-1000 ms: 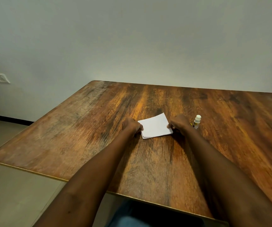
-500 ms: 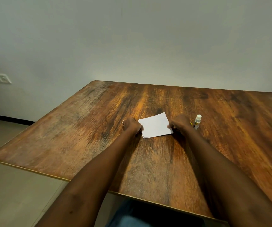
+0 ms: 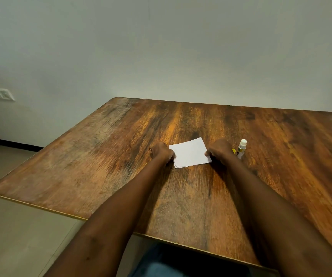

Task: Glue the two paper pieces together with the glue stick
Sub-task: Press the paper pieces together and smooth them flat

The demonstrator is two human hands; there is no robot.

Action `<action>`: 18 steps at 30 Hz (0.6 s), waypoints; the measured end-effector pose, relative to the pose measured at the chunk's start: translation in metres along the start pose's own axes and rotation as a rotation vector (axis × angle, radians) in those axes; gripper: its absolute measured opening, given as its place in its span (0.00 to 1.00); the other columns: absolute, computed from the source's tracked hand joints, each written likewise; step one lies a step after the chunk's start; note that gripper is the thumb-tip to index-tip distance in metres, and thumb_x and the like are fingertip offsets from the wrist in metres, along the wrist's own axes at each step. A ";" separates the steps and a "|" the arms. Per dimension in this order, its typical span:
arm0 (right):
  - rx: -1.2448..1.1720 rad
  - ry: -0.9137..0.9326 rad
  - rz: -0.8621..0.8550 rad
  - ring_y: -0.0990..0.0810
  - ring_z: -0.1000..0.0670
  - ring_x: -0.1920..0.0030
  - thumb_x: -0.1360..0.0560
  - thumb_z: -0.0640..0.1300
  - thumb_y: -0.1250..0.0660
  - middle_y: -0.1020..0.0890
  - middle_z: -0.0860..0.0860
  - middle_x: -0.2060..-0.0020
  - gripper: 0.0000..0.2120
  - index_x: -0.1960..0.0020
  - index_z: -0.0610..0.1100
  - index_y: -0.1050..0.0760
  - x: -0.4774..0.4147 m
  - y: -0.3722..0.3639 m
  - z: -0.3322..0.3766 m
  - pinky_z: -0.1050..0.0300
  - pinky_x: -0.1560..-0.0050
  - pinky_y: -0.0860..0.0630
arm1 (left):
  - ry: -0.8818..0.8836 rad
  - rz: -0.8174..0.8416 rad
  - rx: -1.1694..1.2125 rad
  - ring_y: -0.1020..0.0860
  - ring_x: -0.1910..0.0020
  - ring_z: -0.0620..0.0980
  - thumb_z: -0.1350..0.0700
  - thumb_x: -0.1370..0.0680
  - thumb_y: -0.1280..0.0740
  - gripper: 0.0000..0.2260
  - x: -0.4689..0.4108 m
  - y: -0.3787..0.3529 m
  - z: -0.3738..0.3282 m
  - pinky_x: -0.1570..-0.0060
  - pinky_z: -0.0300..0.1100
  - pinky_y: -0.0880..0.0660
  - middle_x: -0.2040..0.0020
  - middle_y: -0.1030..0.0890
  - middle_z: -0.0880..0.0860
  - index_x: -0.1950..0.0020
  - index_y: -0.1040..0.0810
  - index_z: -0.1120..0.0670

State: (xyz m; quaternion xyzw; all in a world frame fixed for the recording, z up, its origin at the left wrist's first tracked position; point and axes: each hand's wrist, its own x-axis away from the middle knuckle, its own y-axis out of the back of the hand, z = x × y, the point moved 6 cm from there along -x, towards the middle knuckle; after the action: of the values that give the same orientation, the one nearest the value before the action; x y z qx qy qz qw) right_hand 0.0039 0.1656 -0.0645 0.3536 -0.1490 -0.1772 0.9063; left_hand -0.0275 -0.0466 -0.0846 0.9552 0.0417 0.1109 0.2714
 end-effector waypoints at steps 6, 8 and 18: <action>0.015 0.013 -0.014 0.20 0.39 0.47 0.33 0.36 0.27 0.19 0.36 0.48 0.14 0.50 0.30 0.22 -0.003 -0.002 -0.002 0.50 0.49 0.22 | 0.014 0.020 -0.030 0.21 0.47 0.55 0.63 0.28 0.27 0.15 -0.003 -0.003 0.002 0.49 0.47 0.20 0.41 0.22 0.60 0.43 0.22 0.63; 0.027 0.019 -0.017 0.20 0.39 0.47 0.33 0.36 0.27 0.19 0.36 0.47 0.15 0.50 0.30 0.22 -0.003 -0.002 -0.001 0.50 0.47 0.22 | 0.018 0.021 -0.045 0.22 0.46 0.56 0.63 0.28 0.27 0.15 -0.004 -0.004 0.003 0.50 0.47 0.20 0.40 0.24 0.60 0.43 0.22 0.62; 0.068 0.003 -0.018 0.20 0.40 0.47 0.32 0.36 0.26 0.19 0.37 0.47 0.14 0.50 0.31 0.22 0.001 -0.005 0.001 0.55 0.57 0.26 | -0.009 0.069 -0.111 0.24 0.42 0.56 0.64 0.27 0.29 0.16 -0.010 -0.010 0.001 0.53 0.41 0.23 0.35 0.26 0.59 0.39 0.22 0.60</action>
State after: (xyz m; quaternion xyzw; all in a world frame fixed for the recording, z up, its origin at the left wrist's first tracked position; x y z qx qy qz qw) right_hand 0.0029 0.1614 -0.0665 0.3858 -0.1506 -0.1798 0.8923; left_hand -0.0373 -0.0400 -0.0927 0.9399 0.0013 0.1183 0.3202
